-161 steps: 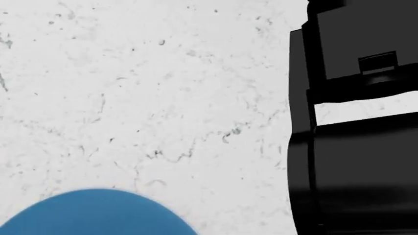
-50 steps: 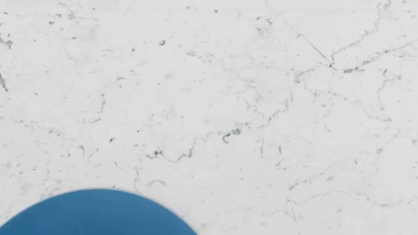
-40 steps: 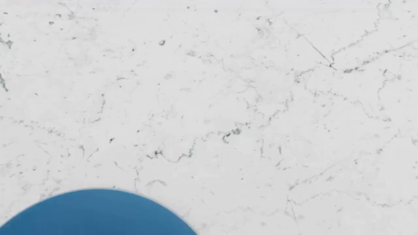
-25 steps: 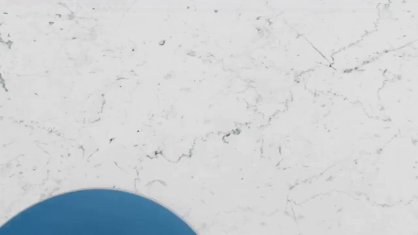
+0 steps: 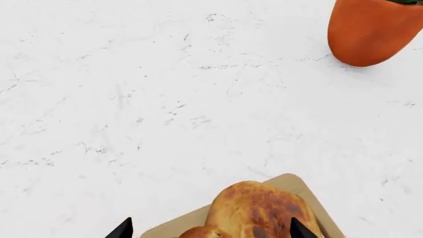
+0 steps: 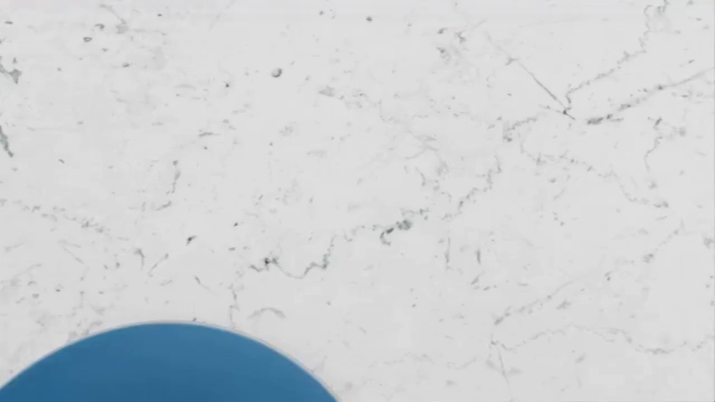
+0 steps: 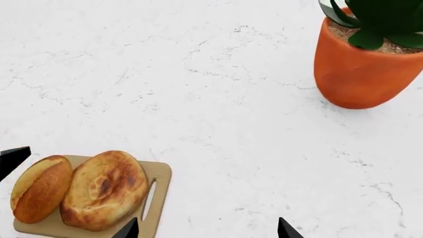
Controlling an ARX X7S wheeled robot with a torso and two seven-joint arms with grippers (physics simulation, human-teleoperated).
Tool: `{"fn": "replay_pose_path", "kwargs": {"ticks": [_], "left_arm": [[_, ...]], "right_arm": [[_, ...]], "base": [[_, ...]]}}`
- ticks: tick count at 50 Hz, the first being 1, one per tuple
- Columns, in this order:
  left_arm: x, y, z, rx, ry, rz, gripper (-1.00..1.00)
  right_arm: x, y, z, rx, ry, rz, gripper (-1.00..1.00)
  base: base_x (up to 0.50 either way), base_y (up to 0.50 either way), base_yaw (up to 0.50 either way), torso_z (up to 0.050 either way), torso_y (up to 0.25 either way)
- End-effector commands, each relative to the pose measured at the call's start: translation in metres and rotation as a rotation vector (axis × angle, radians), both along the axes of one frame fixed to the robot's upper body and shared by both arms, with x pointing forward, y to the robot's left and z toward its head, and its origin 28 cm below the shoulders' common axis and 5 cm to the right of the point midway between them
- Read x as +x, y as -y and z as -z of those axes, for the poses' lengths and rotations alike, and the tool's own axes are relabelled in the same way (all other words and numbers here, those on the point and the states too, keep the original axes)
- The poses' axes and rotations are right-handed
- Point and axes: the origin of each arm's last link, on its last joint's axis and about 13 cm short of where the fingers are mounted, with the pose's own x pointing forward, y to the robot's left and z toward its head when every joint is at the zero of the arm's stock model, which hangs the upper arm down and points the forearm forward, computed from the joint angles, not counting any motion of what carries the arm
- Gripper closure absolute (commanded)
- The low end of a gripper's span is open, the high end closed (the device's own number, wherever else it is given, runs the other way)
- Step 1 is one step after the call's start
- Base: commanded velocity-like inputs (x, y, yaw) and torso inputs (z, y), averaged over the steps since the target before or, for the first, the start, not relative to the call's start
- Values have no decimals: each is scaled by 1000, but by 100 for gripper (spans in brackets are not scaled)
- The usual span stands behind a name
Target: Place all breads on the cutting board.
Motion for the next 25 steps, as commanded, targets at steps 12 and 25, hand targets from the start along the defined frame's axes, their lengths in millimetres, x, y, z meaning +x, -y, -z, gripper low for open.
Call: {"fn": "replay_pose_path", "kwargs": {"ticks": [12, 25], "left_arm": [[-43, -34, -21, -8, 89, -33, -100], [-71, -53, -11, 52, 140, -75, -100]], "right_arm": [[-13, 2, 3, -30, 0, 9, -100], [-37, 6, 13, -79, 21, 11, -100]], "base": [[462, 0, -51, 0, -19], [469, 0, -52, 0, -19]]}}
